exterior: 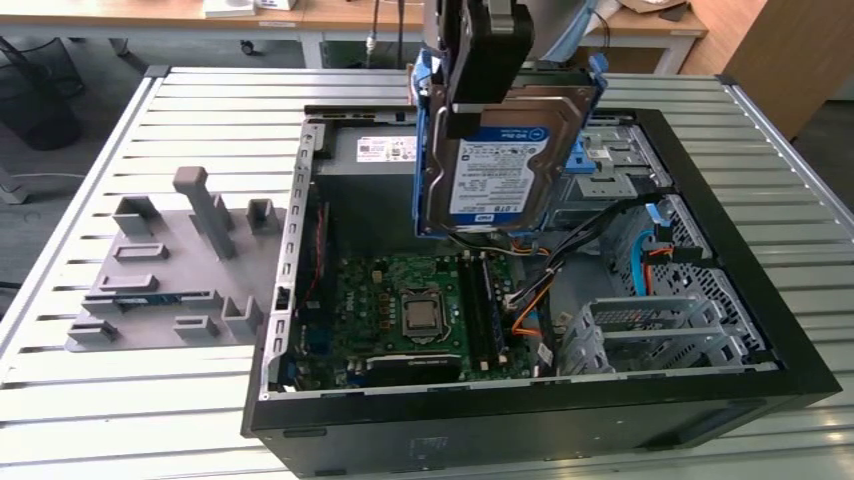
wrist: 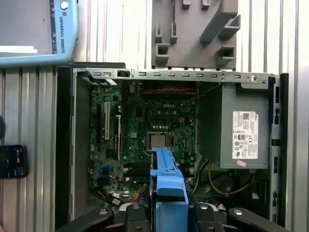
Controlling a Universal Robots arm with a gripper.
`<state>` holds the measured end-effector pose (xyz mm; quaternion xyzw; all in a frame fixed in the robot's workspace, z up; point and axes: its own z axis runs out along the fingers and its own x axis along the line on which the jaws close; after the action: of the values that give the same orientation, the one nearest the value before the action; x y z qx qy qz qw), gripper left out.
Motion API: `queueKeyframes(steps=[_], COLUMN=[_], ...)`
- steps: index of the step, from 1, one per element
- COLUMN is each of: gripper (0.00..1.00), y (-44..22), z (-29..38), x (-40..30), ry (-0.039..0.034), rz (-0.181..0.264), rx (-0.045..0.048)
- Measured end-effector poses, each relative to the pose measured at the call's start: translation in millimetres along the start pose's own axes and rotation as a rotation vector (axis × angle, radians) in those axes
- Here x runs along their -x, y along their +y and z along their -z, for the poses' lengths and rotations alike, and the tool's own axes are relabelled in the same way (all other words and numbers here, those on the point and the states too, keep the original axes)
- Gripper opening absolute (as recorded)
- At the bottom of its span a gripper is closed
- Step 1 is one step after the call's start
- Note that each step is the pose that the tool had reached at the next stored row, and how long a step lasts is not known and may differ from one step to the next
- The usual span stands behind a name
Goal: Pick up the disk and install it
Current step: 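Insert the disk into the insertion slot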
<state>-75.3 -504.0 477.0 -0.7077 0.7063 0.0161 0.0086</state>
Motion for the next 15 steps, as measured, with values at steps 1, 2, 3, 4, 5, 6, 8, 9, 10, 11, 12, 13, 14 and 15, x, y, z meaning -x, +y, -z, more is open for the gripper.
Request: queueKeyframes(steps=[1, 2, 3, 4, 5, 6, 8, 9, 10, 11, 12, 13, 14, 15], gripper=[0.36, 0.36, 0.36, 0.36, 0.36, 0.36, 0.36, 0.36, 0.36, 0.36, 0.36, 0.36, 0.36, 0.36], y=[0.0, 0.0, 0.0, -0.2, -1.3, -3.1, -8.2, -11.9, -15.4, -18.9, -22.0, -24.0, -25.1, -25.4], z=[-0.1, -0.2, -0.3, -0.6, -0.7, -0.7, -1.1, -1.3, -1.7, -2.0, -2.4, -2.8, -3.3, -3.7], x=[-3.4, -6.8, -10.0, -12.3, -13.6, -14.4, -15.0, -15.1, -15.2, -15.3, -15.4, -15.6, -16.0, -16.6], ry=[0.0002, 0.0004, 0.0006, 0.0005, 0.0006, 0.0008, 0.0006, 0.0007, 0.0007, 0.0006, 0.0005, 0.0005, 0.0006, 0.0012], rz=[0.0, 0.0, 0.0, 0.0, 0.0, 0.0, 0.0, 0.0, 0.0, 0.0, 0.0, 0.0, 0.0, 0.0], rx=[0.0, 0.0001, 0.0001, 0.0, 0.0001, 0.0001, 0.0, 0.0001, 0.0001, 0.0, 0.0, 0.0, 0.0, 0.0001])
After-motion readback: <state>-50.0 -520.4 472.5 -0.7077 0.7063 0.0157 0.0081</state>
